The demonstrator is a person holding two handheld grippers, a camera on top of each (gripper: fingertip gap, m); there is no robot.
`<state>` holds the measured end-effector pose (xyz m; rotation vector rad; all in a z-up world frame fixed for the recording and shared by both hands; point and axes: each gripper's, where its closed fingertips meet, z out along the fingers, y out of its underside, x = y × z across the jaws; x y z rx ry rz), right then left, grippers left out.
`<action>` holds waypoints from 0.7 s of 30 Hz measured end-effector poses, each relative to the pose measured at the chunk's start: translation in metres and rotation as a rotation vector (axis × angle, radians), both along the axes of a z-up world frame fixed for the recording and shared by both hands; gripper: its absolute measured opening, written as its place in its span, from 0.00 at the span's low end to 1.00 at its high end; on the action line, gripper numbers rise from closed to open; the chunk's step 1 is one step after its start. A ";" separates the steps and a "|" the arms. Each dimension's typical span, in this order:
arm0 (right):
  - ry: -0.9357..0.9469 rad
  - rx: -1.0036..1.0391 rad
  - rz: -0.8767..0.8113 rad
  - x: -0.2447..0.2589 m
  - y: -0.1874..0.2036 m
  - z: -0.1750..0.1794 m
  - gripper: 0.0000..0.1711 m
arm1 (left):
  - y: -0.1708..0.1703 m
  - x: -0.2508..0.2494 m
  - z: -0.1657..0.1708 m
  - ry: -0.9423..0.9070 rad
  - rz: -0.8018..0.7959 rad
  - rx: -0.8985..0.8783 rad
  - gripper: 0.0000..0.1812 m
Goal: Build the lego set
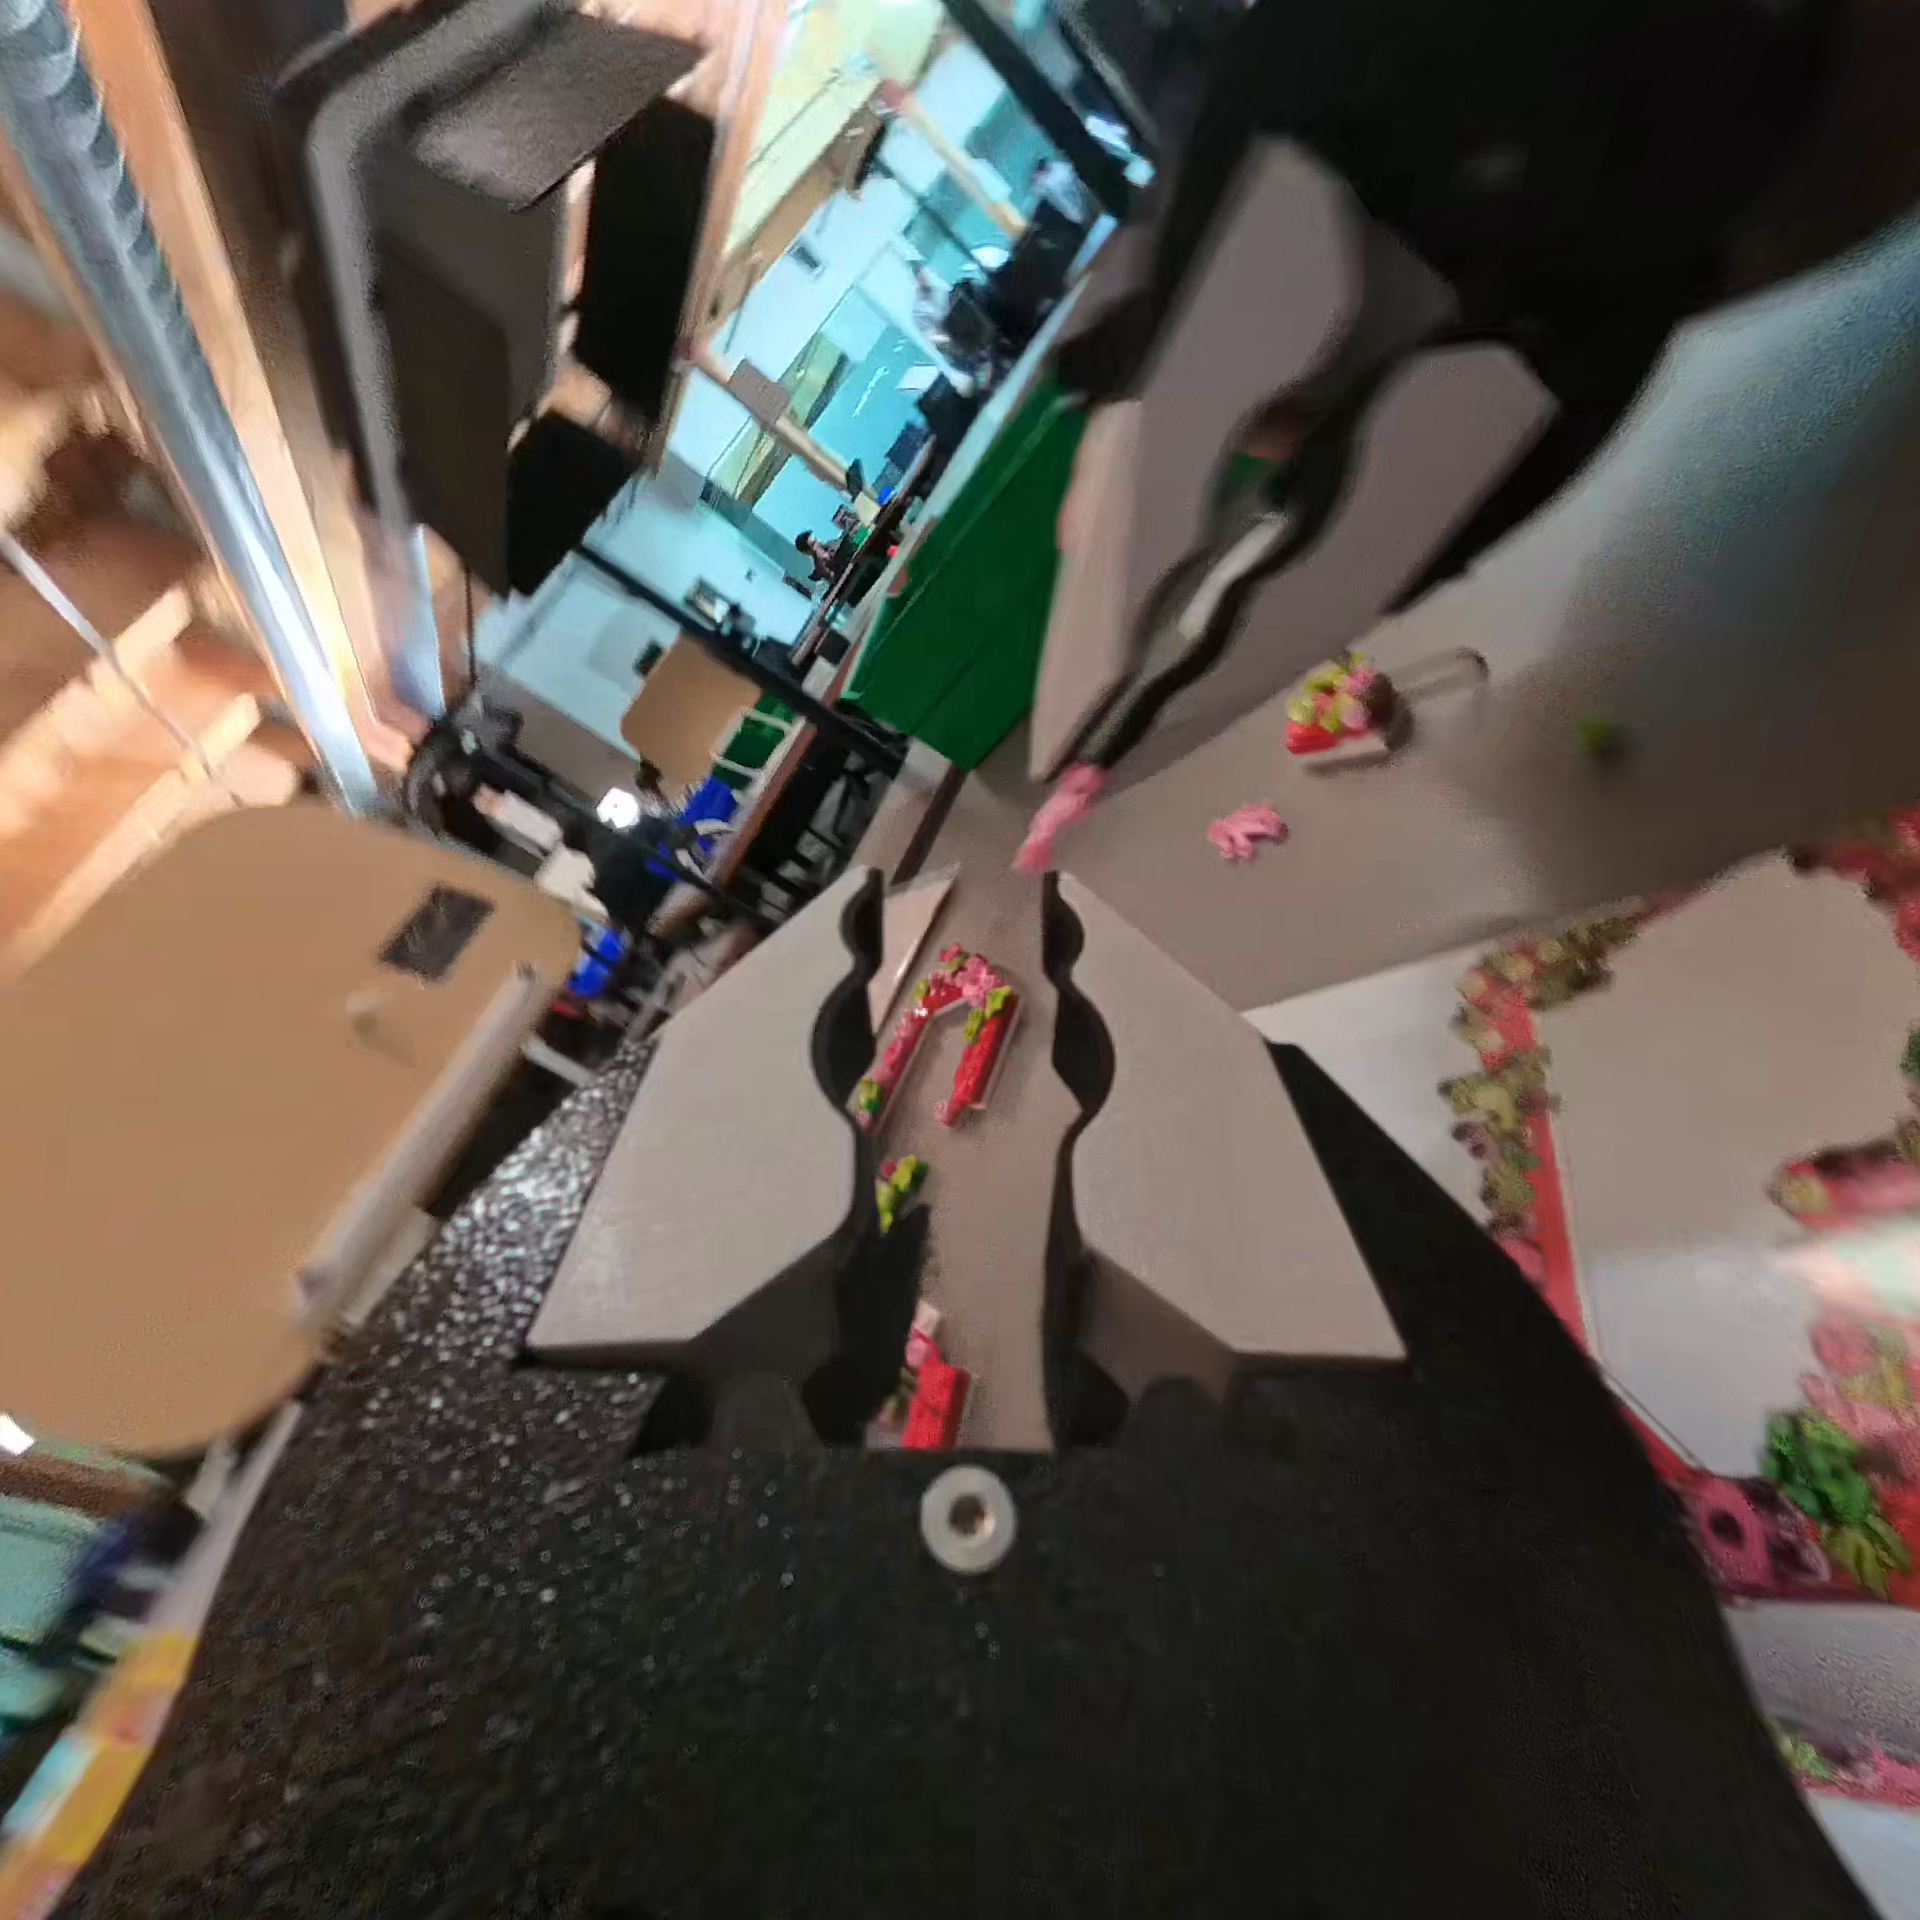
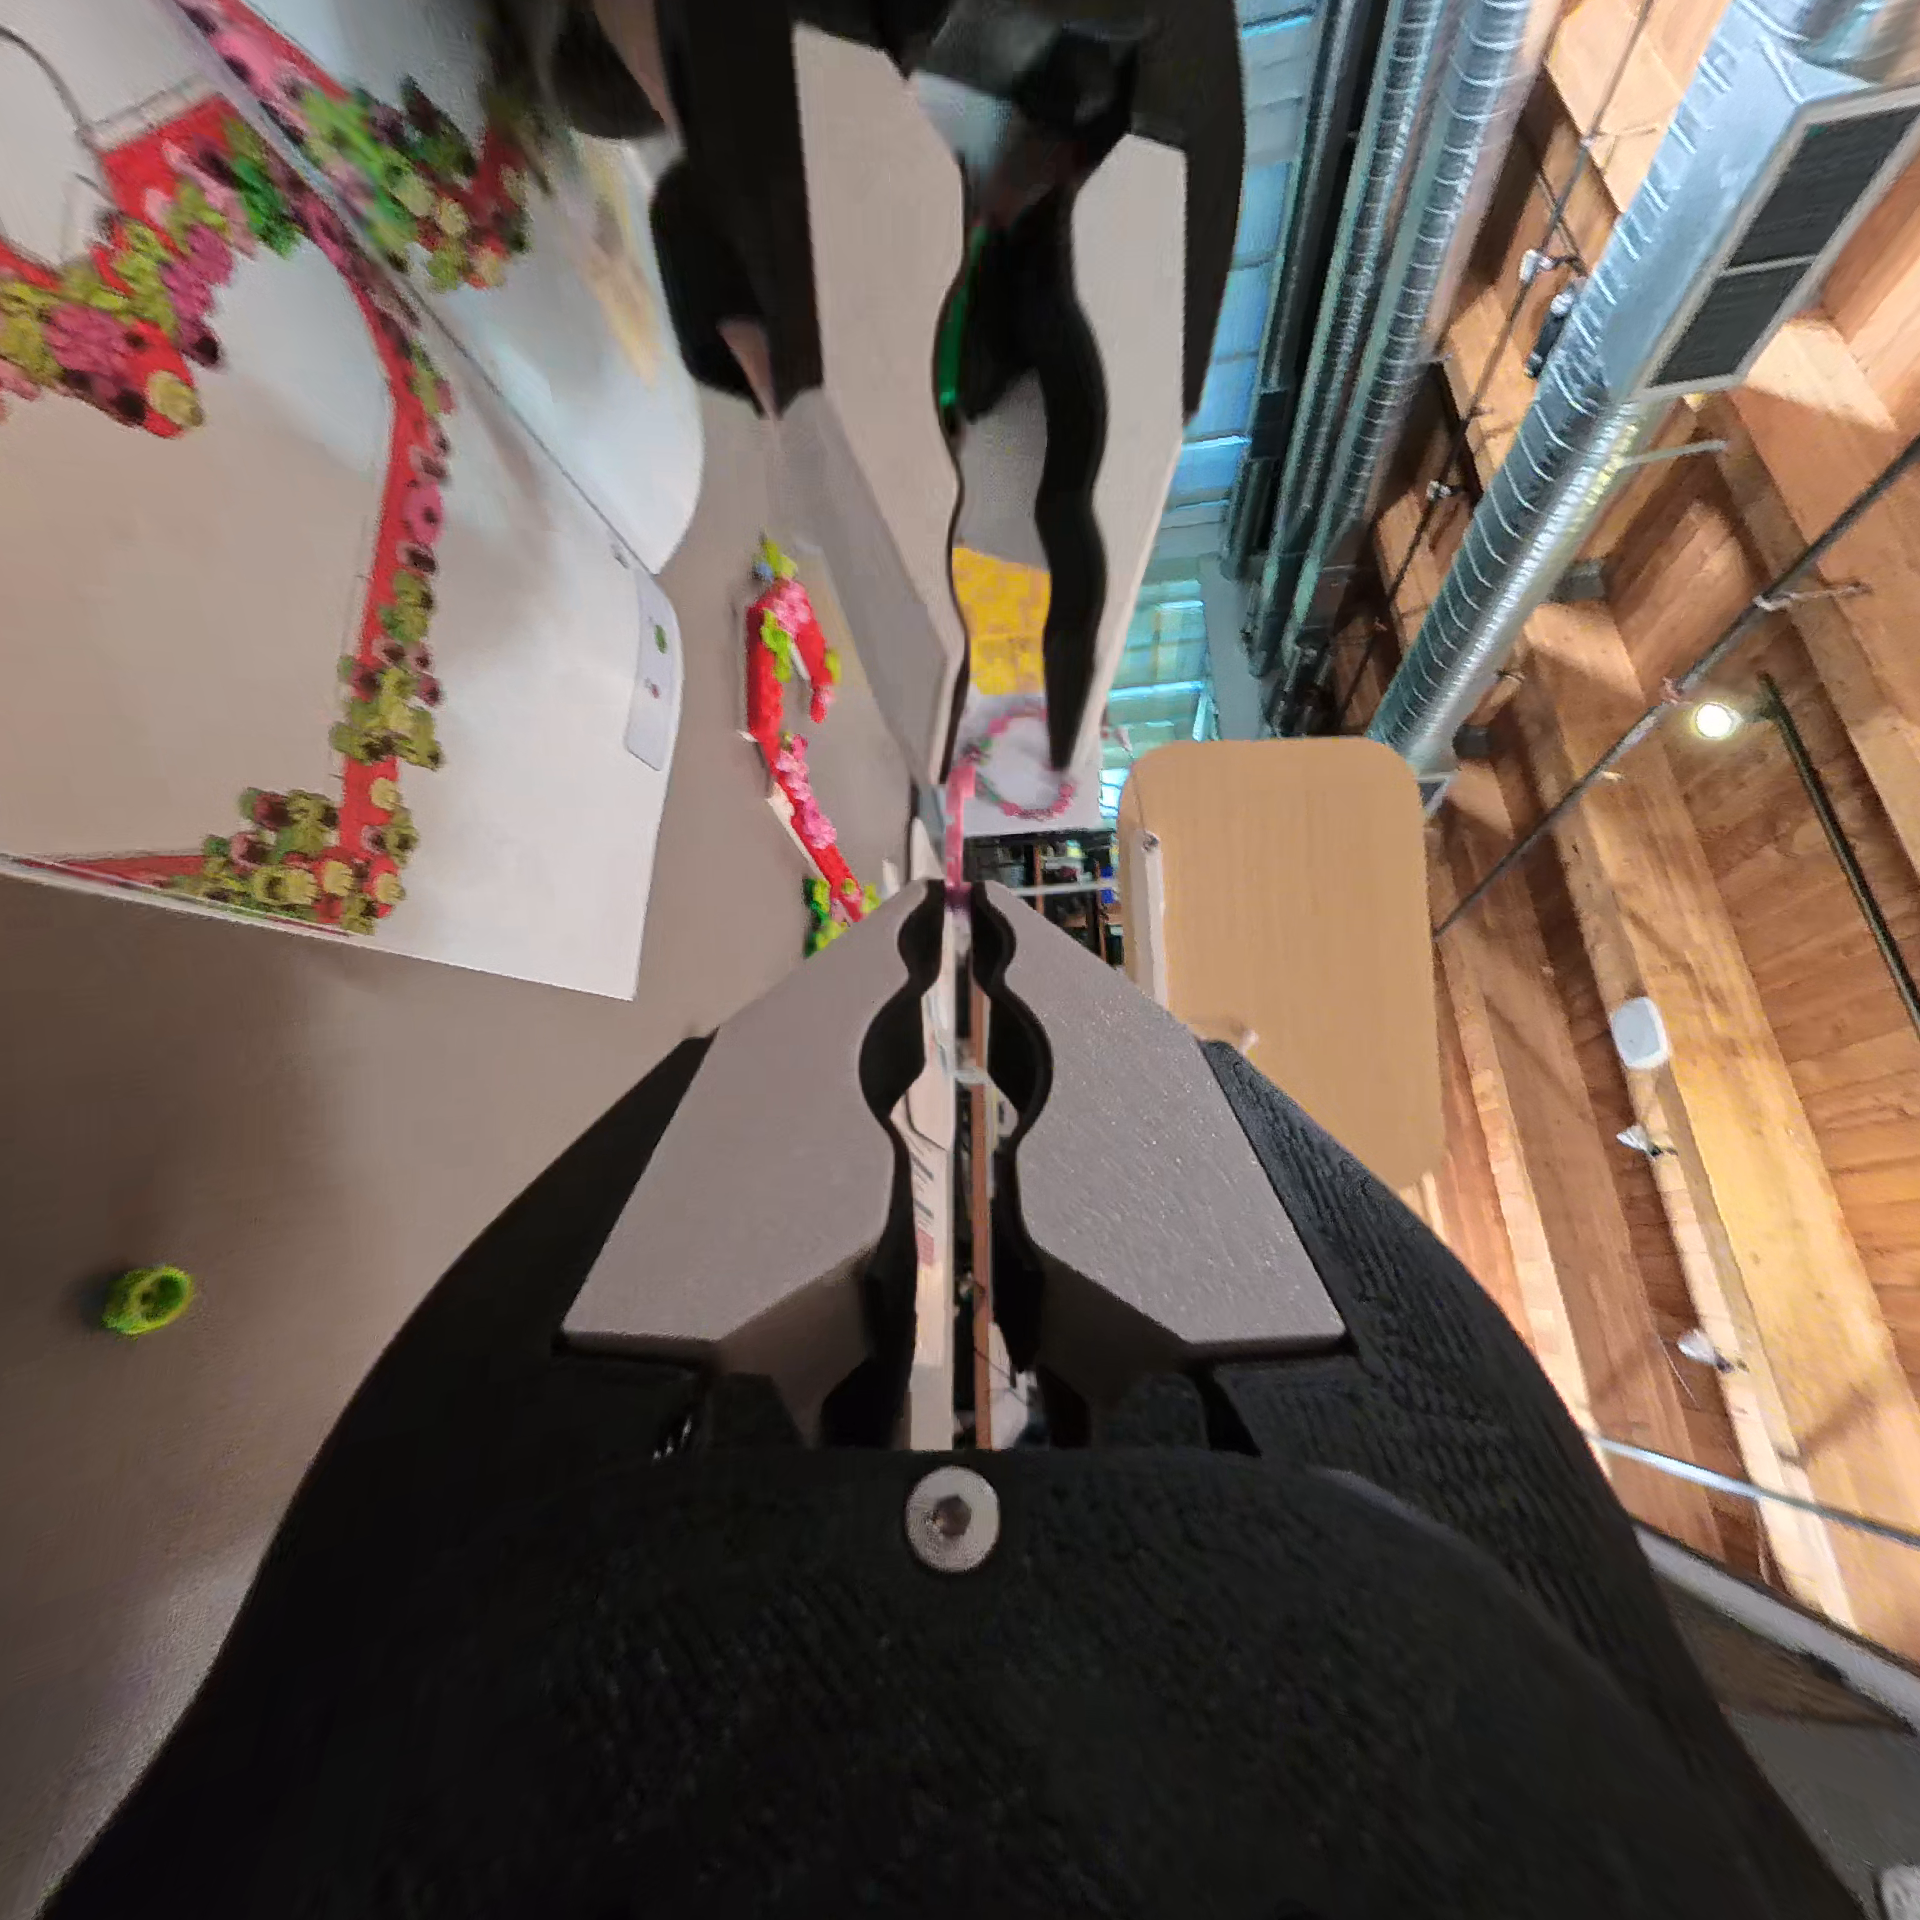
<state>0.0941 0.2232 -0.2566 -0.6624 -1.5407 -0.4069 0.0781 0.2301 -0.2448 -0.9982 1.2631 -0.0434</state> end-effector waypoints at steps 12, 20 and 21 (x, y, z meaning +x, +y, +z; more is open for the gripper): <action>0.186 -0.115 -0.225 0.048 0.012 -0.016 0.02 | 0.079 -0.231 0.080 -0.641 0.528 -0.116 0.13; 0.177 -0.062 -0.292 0.061 0.026 -0.020 0.02 | 0.076 -0.230 0.067 -0.504 0.563 -0.001 0.09; 0.176 -0.063 -0.296 0.061 0.027 -0.021 0.02 | 0.076 -0.226 0.065 -0.484 0.560 0.010 0.09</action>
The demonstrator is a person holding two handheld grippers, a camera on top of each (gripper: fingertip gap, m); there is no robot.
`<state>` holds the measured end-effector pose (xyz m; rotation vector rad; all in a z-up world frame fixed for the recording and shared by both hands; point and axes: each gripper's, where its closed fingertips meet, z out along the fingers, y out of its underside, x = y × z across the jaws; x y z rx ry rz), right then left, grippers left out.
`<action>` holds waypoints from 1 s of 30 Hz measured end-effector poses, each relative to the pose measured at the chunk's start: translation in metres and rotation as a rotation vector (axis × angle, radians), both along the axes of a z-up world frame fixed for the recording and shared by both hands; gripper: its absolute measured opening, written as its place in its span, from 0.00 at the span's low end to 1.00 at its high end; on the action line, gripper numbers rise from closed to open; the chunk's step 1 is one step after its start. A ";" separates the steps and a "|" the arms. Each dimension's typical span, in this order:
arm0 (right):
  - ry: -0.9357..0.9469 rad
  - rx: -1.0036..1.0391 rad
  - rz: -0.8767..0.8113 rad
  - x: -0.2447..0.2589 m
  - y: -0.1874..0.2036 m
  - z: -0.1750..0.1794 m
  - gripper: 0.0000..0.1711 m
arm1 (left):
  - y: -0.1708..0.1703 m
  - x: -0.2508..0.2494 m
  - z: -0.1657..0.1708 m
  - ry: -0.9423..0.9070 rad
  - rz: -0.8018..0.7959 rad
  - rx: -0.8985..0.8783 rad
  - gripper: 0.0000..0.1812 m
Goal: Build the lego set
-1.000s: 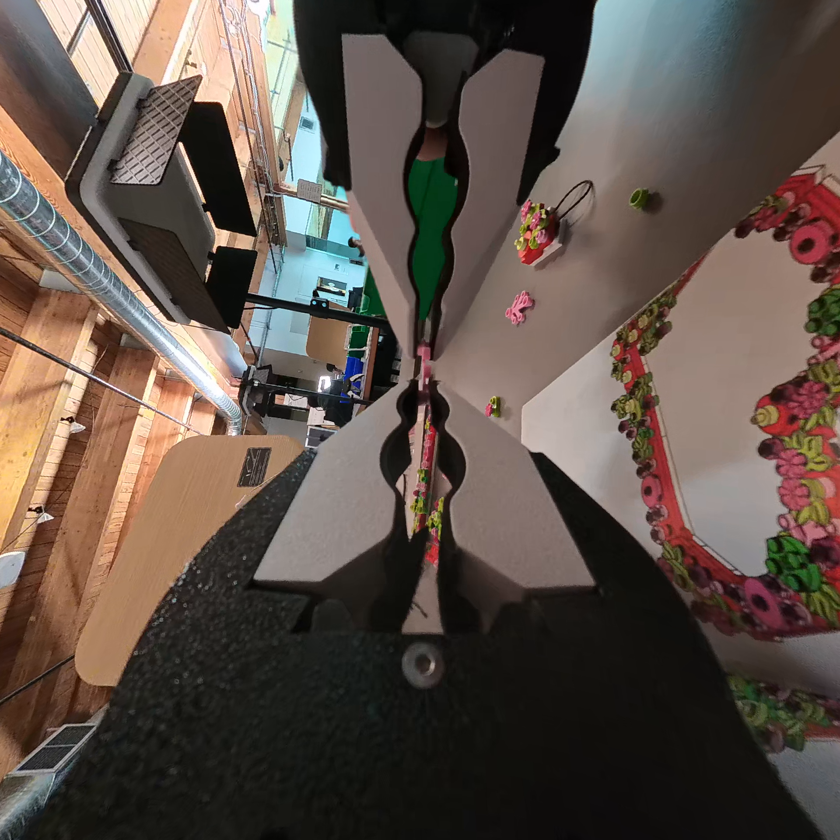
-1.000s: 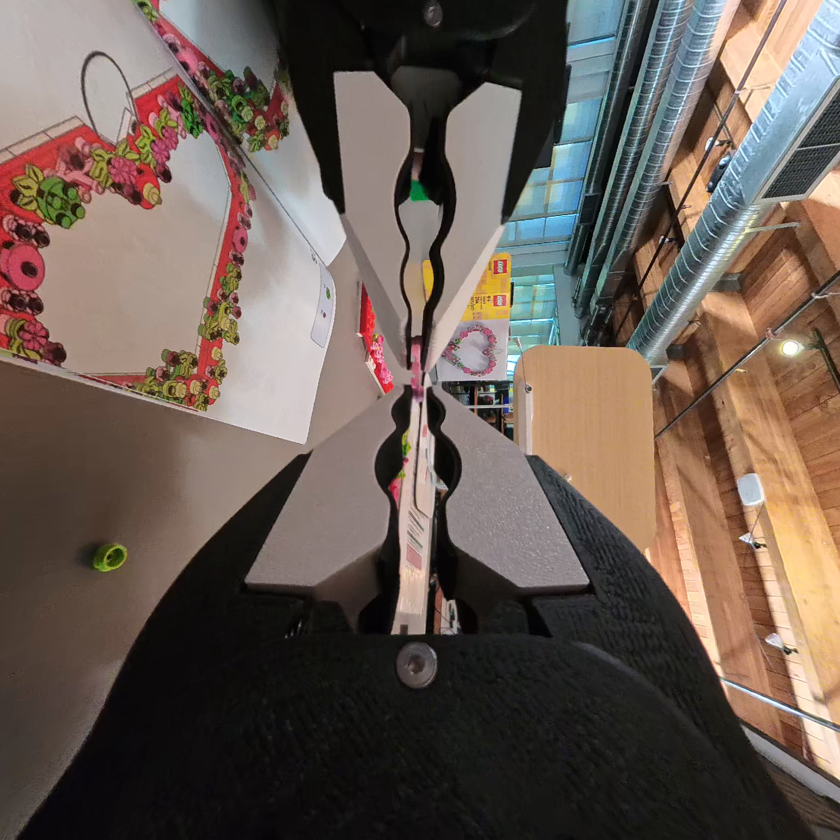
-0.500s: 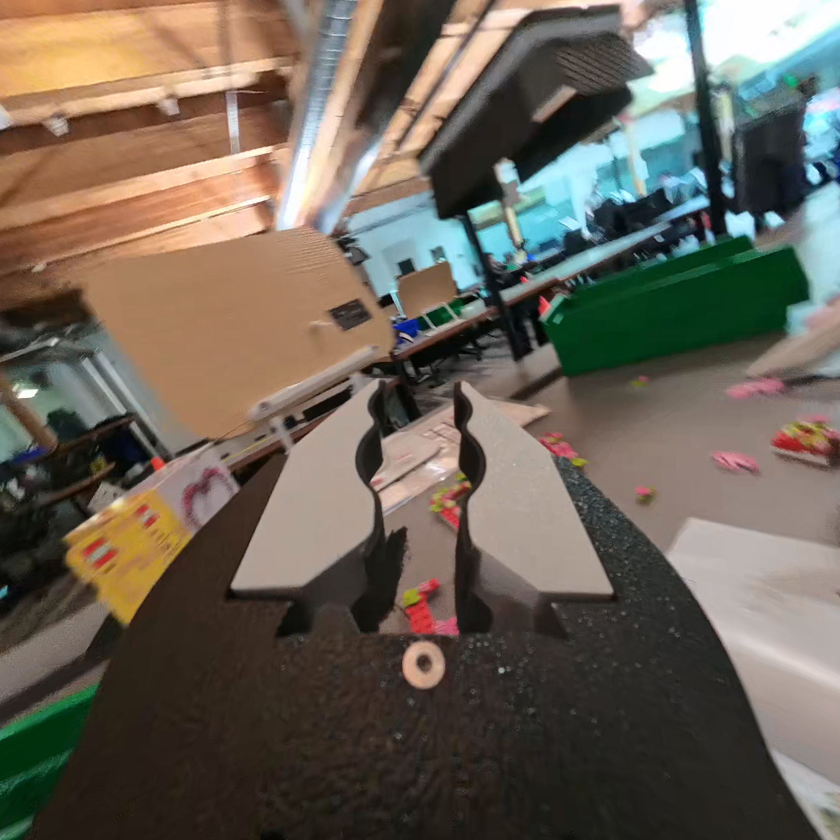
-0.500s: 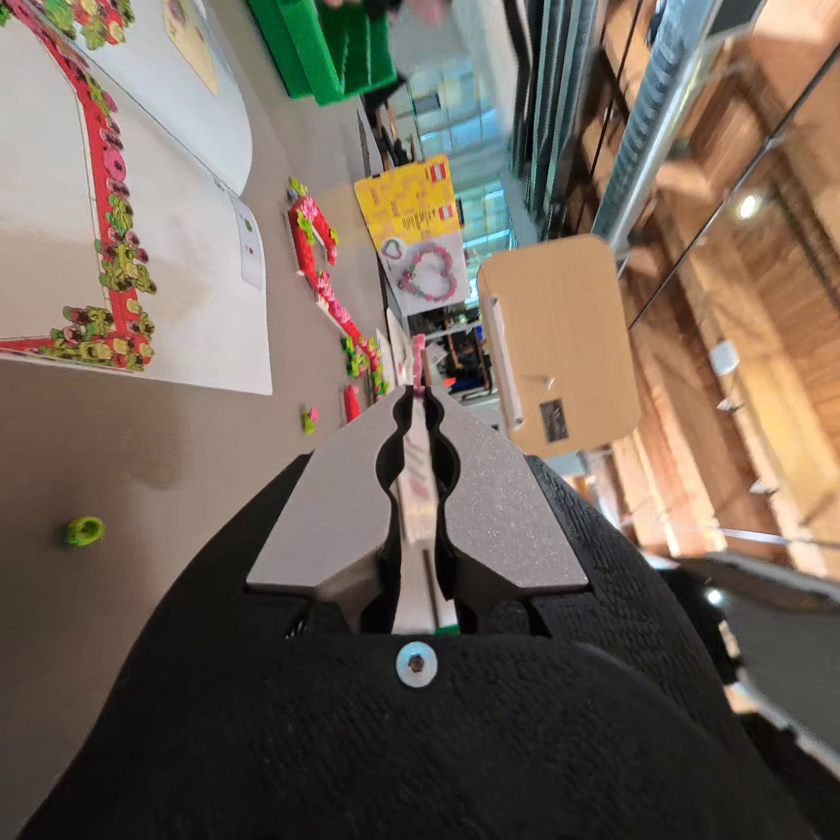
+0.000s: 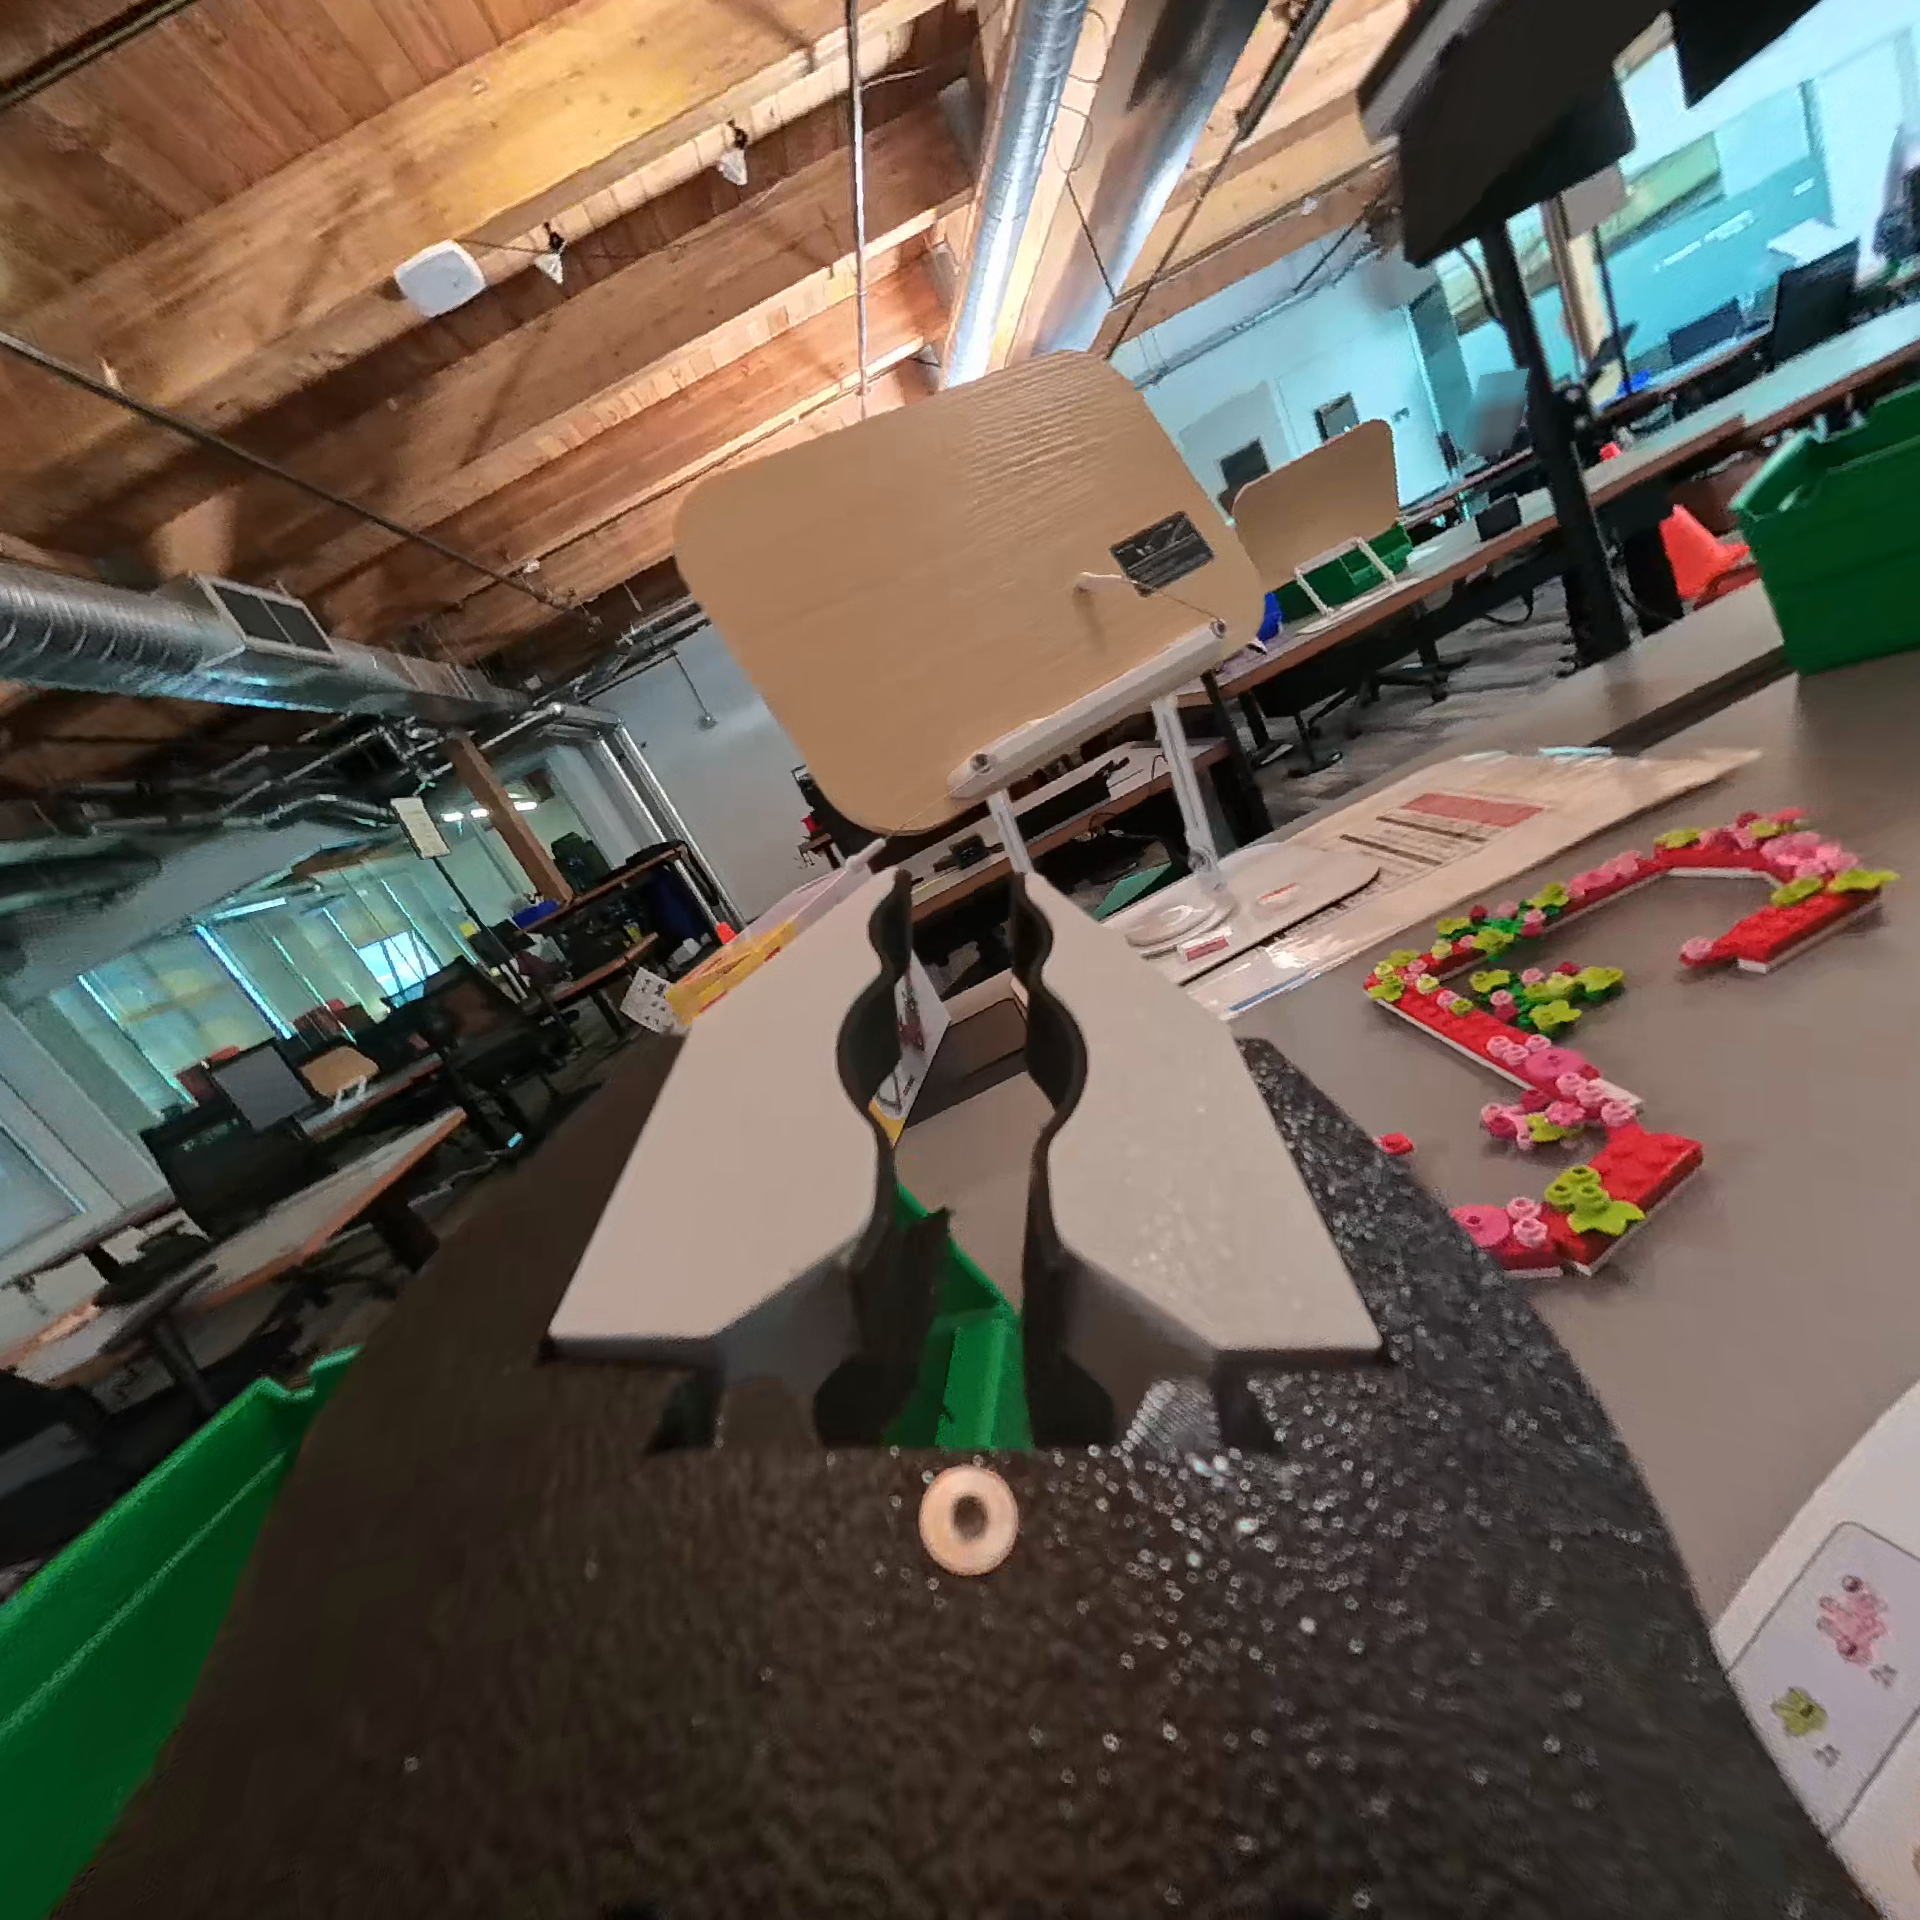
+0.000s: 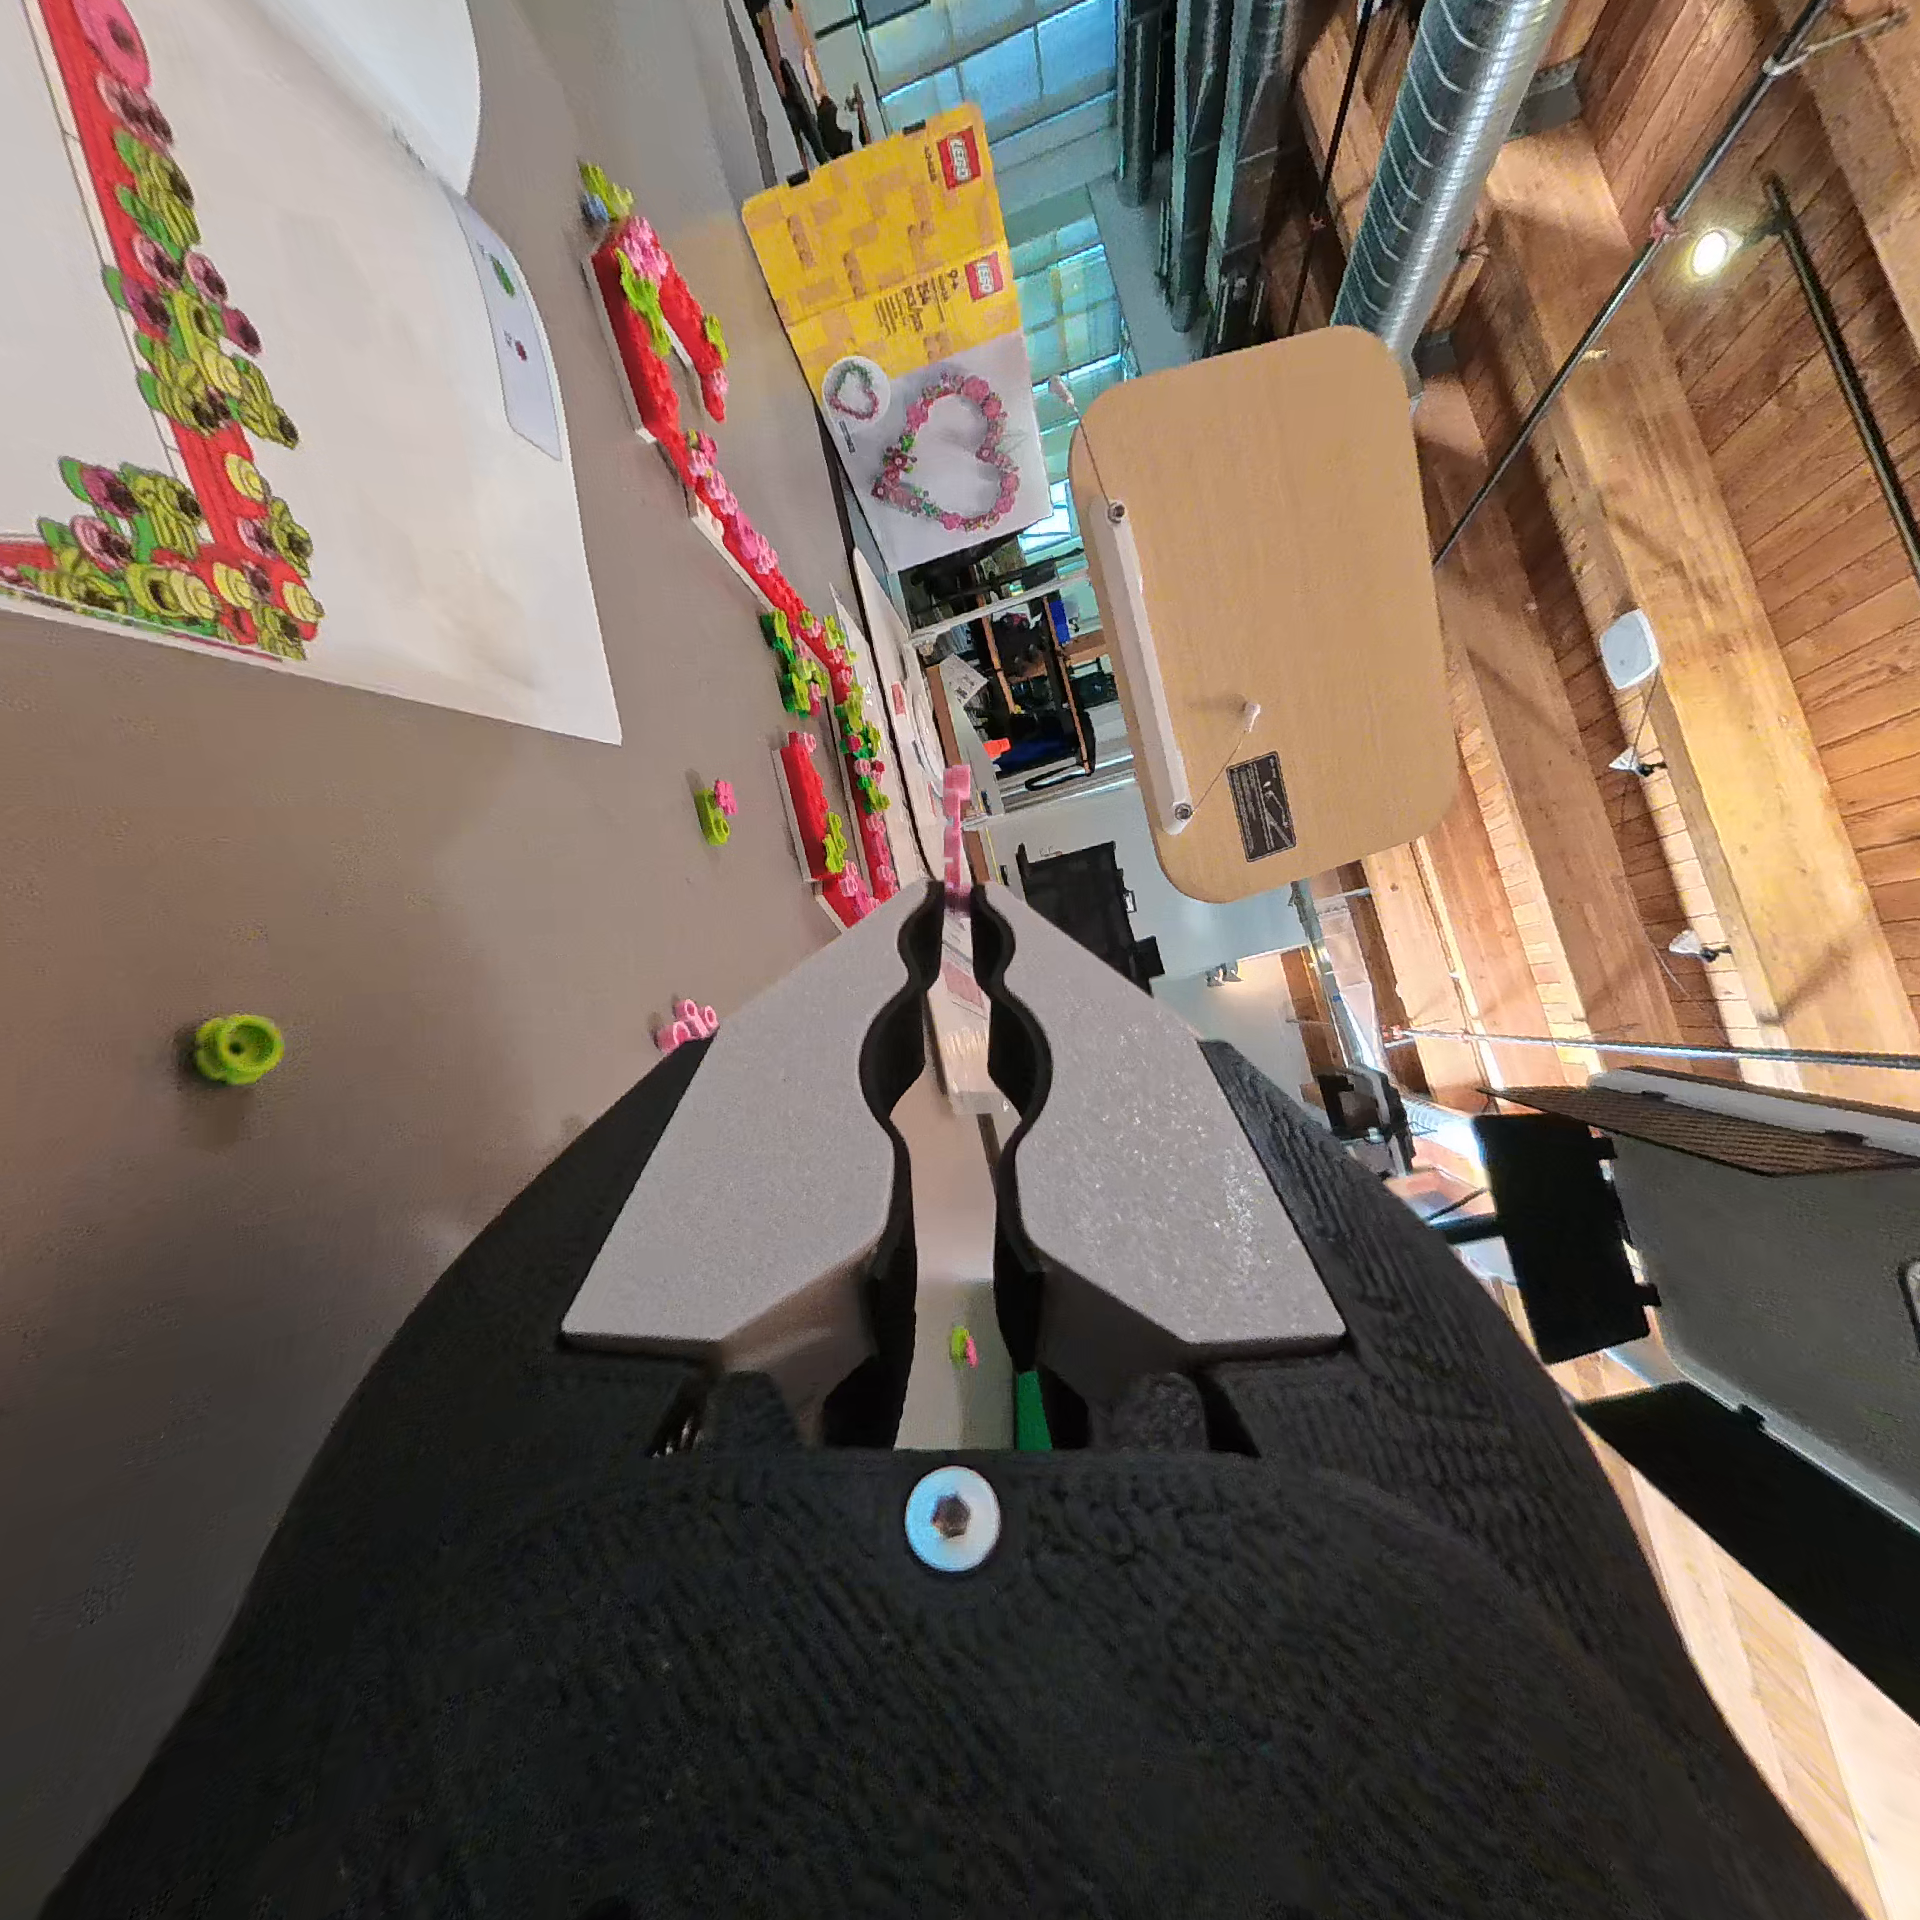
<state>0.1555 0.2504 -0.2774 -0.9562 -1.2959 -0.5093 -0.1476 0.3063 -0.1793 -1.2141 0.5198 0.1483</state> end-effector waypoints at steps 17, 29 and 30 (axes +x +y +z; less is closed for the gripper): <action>-0.064 0.083 0.042 -0.018 -0.003 0.001 0.01 | -0.005 0.055 -0.024 0.254 -0.082 0.062 0.06; 0.218 0.103 -0.005 -0.032 -0.006 0.057 0.01 | -0.018 0.063 -0.011 0.152 -0.144 0.111 0.04; 0.228 0.099 -0.007 -0.035 -0.006 0.058 0.01 | -0.019 0.064 -0.011 0.119 -0.166 0.097 0.04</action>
